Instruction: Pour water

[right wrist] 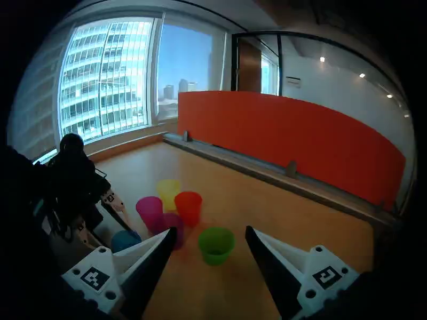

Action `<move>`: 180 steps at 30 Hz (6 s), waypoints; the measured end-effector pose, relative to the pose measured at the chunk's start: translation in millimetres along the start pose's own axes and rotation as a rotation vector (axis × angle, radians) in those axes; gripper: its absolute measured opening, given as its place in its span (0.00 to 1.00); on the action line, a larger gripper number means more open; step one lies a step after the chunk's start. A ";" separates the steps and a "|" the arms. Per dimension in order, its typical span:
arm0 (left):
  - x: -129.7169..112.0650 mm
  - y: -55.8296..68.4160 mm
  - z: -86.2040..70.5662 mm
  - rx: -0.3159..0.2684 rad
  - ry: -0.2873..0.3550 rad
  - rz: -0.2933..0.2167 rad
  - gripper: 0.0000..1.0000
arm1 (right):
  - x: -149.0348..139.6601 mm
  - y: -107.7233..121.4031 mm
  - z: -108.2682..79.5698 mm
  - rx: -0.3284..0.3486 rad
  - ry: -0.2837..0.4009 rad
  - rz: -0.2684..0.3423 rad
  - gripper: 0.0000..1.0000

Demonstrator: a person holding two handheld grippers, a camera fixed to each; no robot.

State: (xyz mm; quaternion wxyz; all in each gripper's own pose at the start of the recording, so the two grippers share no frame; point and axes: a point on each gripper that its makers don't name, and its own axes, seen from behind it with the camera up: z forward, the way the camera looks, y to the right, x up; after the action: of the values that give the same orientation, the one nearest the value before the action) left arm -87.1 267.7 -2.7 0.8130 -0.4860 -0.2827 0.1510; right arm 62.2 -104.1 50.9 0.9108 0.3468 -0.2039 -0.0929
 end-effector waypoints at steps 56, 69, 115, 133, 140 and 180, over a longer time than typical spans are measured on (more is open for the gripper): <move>36.2 -12.0 -13.9 0.049 0.117 -0.056 0.85 | -32.2 13.2 25.0 -0.010 -0.054 0.012 0.99; 77.0 -32.4 -54.7 0.133 0.235 -0.051 0.85 | -35.9 11.4 31.2 -0.013 -0.055 0.007 0.99; 146.4 -92.0 -167.0 0.370 0.476 -0.062 0.85 | -84.8 6.3 75.3 -0.010 -0.146 -0.016 0.99; 143.1 -113.4 -189.4 0.436 0.491 -0.085 0.85 | -98.8 13.4 109.9 -0.030 -0.176 -0.009 0.99; 141.0 -121.3 -197.5 0.458 0.495 -0.092 0.85 | -100.5 16.0 119.7 -0.034 -0.179 -0.007 0.99; 138.0 -125.6 -211.0 0.499 0.508 -0.100 0.85 | -0.1 -24.5 65.0 0.023 0.116 -0.032 0.93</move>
State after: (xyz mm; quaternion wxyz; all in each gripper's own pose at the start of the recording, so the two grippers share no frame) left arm 146.9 130.2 72.9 0.9573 -0.2803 -0.0495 0.0498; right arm 33.1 -160.9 78.4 0.9155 0.3650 -0.1464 -0.0847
